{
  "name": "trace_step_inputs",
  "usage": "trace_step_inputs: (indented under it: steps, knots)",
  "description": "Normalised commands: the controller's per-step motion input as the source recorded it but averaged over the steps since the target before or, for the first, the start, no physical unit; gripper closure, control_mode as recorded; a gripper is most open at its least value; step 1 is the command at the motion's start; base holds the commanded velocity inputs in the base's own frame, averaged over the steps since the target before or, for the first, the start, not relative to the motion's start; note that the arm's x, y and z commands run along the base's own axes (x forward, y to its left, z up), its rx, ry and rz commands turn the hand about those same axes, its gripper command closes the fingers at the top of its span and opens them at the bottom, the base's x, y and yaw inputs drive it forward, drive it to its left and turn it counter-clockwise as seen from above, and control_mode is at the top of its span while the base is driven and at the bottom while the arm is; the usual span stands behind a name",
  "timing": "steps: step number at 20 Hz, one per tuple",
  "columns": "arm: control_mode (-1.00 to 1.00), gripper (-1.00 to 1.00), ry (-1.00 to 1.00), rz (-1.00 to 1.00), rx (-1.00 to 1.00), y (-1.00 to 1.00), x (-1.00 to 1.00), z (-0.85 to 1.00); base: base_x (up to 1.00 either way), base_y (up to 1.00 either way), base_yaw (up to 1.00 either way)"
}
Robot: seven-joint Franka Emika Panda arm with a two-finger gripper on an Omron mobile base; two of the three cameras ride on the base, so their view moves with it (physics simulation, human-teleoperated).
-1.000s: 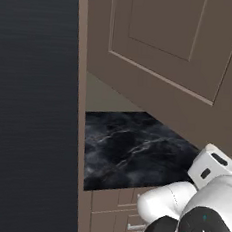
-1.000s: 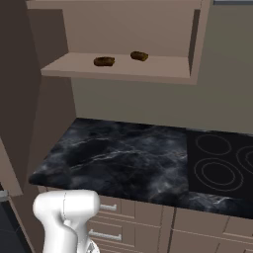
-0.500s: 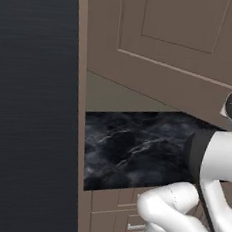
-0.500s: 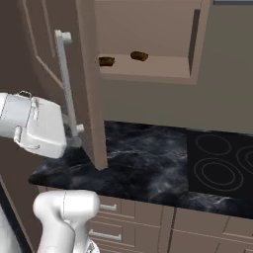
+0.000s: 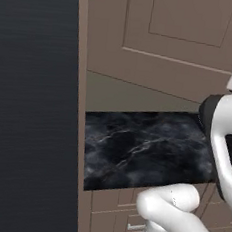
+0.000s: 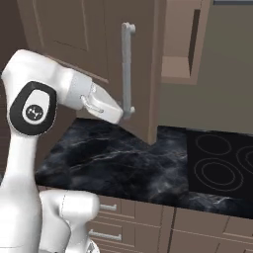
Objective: Pick the sweet potato, sweet potato from the counter and place them in the cabinet. Then close the cabinet.
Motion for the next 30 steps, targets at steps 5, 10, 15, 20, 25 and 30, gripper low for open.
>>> trace_step_inputs:
  steps: [5,10,15,20,25,30]
  knots:
    - [-1.0,-1.0,-0.21,0.04,-0.01,-0.61,1.0,-0.37,0.0,0.0,0.0]
    - [-1.0,-1.0,-0.12,0.01,-0.01,-0.73,1.0,-0.04,0.0,0.0,0.0]
    - [-1.0,-1.0,0.01,0.0,0.0,-0.91,1.0,0.02,0.0,0.0,0.0]
    - [-1.0,-1.0,0.05,0.0,0.0,-0.87,1.0,0.02,0.0,0.0,0.0]
    - [-1.0,-1.0,0.0,0.0,0.0,-0.76,1.0,0.0,0.0,0.0,0.0]
    - [-1.0,-1.0,0.0,0.0,0.0,-0.86,1.0,0.0,0.0,0.0,0.0]
